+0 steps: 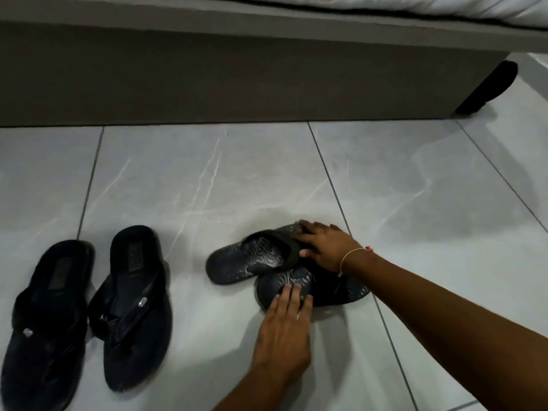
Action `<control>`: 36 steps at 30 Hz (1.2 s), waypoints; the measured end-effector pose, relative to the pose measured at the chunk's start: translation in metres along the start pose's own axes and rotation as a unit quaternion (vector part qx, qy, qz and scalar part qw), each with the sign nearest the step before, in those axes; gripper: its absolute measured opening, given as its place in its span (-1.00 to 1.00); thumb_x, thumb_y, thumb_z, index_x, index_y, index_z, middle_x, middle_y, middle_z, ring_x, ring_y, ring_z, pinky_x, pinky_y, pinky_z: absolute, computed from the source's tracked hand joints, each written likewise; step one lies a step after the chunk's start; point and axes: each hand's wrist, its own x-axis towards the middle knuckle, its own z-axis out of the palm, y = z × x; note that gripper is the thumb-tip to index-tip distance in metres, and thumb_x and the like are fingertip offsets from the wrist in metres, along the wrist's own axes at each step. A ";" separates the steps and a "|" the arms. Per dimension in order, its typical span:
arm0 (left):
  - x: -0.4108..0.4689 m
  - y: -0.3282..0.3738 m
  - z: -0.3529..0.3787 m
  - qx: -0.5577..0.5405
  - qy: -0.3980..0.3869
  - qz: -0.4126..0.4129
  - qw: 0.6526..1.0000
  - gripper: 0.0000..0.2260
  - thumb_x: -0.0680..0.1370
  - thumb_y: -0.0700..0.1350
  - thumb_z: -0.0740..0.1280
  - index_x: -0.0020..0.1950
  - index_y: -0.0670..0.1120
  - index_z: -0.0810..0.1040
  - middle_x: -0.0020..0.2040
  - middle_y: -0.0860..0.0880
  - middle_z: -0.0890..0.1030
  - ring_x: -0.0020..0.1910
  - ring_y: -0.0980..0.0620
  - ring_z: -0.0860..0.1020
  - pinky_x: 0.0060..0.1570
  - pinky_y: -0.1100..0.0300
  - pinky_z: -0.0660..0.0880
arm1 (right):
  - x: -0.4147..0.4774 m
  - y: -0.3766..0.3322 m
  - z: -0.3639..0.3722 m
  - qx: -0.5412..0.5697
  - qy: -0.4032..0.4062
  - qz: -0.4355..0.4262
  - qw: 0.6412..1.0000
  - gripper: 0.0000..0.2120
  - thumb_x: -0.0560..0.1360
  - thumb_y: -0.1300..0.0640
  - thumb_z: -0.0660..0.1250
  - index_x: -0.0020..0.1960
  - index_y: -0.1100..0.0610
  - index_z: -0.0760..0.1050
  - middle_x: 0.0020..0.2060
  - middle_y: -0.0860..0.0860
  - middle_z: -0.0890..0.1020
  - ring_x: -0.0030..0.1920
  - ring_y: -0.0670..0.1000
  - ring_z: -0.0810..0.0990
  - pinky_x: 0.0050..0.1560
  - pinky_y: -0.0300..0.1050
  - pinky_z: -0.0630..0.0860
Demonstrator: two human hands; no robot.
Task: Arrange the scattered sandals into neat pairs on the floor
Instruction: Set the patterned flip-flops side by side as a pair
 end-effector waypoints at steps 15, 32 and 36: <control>0.064 -0.096 -0.031 0.038 -0.085 0.161 0.983 -0.36 0.47 0.02 0.11 0.53 -0.10 0.08 0.59 -0.04 0.08 0.55 -0.04 -0.06 0.53 -0.02 -0.09 | -0.149 0.009 0.104 0.073 0.026 0.286 0.955 -0.34 0.53 -0.19 0.17 0.52 -0.19 -0.07 0.58 -0.04 0.04 0.57 0.10 -0.01 0.48 0.32 0.07; 0.058 -0.096 -0.032 -0.074 -0.070 0.117 0.988 -0.07 0.37 0.42 0.25 0.56 0.00 -0.02 0.60 -0.06 -0.05 0.55 -0.02 -0.07 0.52 0.04 -0.05 | -0.135 0.021 0.056 0.258 0.236 0.199 0.916 -0.38 0.44 -0.10 0.39 0.44 -0.03 0.29 0.45 0.00 0.35 0.47 0.06 0.26 0.42 -0.01 0.30; 0.073 -0.072 -0.025 -0.056 -0.073 0.118 0.989 0.01 0.31 0.33 0.42 0.55 -0.02 -0.02 0.60 -0.09 -0.06 0.55 -0.09 -0.02 0.52 -0.03 0.01 | -0.104 0.035 0.051 0.229 0.036 0.142 0.962 -0.18 0.41 -0.09 0.45 0.54 -0.02 0.10 0.58 0.01 -0.01 0.56 0.08 0.03 0.53 0.05 0.14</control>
